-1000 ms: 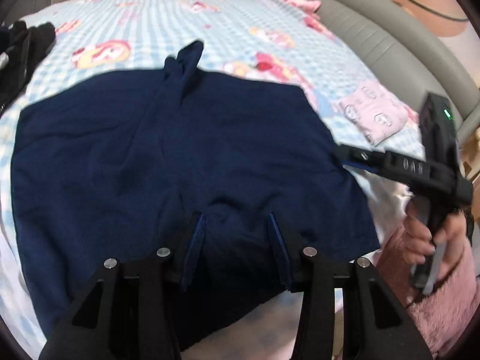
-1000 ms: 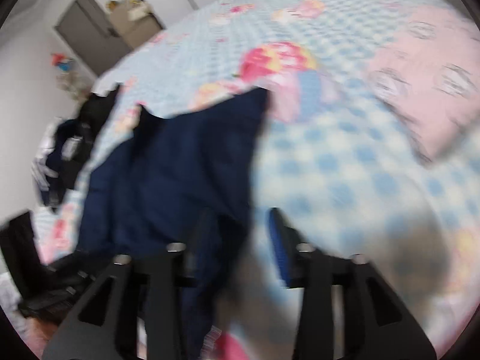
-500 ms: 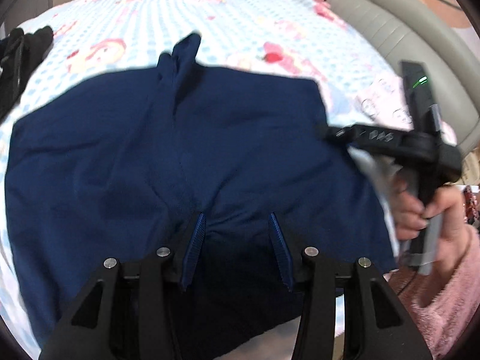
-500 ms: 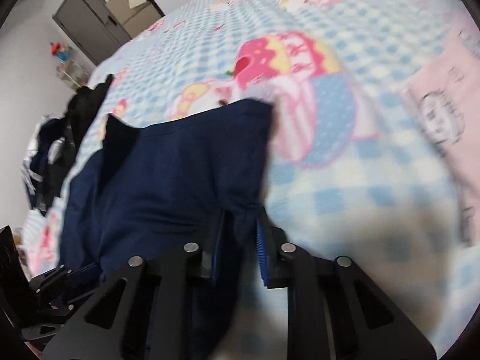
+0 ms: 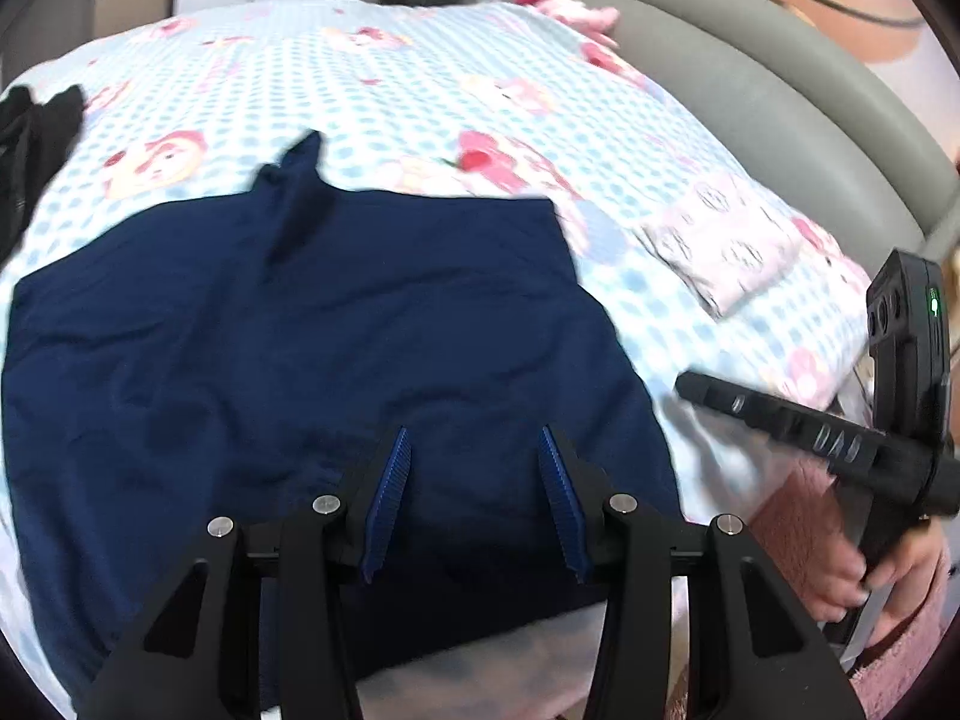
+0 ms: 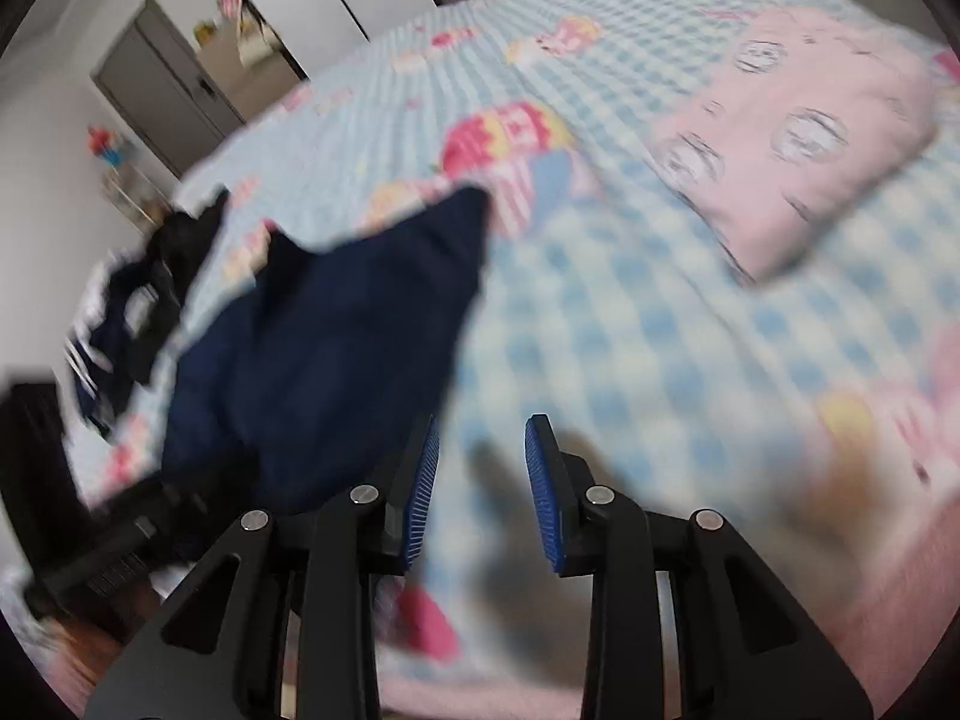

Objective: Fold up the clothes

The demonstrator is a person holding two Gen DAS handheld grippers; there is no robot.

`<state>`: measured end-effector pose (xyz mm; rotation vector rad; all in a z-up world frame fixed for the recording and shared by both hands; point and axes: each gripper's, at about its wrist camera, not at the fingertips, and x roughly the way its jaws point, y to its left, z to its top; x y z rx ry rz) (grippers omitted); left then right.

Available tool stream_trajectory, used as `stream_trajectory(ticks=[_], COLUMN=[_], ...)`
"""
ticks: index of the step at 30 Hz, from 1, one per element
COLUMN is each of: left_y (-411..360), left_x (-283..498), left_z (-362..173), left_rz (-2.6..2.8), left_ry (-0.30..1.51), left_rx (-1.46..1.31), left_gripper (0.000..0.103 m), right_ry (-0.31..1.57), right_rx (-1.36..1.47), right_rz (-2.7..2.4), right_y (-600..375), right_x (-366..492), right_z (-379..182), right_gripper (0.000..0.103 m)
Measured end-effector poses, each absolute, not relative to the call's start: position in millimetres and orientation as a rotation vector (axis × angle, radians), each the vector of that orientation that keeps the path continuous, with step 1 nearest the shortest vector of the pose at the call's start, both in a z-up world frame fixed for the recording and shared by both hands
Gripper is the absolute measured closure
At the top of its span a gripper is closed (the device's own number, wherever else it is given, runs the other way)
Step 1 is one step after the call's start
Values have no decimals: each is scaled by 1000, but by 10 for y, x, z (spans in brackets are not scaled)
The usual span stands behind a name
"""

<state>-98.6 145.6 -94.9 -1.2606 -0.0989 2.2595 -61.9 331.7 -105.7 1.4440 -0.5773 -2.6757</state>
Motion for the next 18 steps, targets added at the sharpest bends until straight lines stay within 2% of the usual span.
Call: stream_trajectory(ticks=[2,6,16,17,18], left_y=[1498,1490,1639,1641,1643], left_x=[-924,-847,-705,-700,-695], left_z=[-963,-994,-991,-986,-982], left_rz=[2226,2133,2046,2040,2035], left_ry=[-106,-208,-244,-249,-253], left_rx=[-1260,-1275,-1274,-1271,-1268], left_gripper=[58,58,60,60,62], right_ry=[-526,-673,-614,-611,-615], right_rx=[1497,1488,1410,1387,1366], right_rz=[-2685,-2553,-2426,-2380,-2331], right_y=[3250,3427,3284,3230,3177], right_x=[-501,-305,-239,-234,-208], right_z=[-1117,-1173,-1182,-1179,-1170], right_gripper=[73,73,69,69,73])
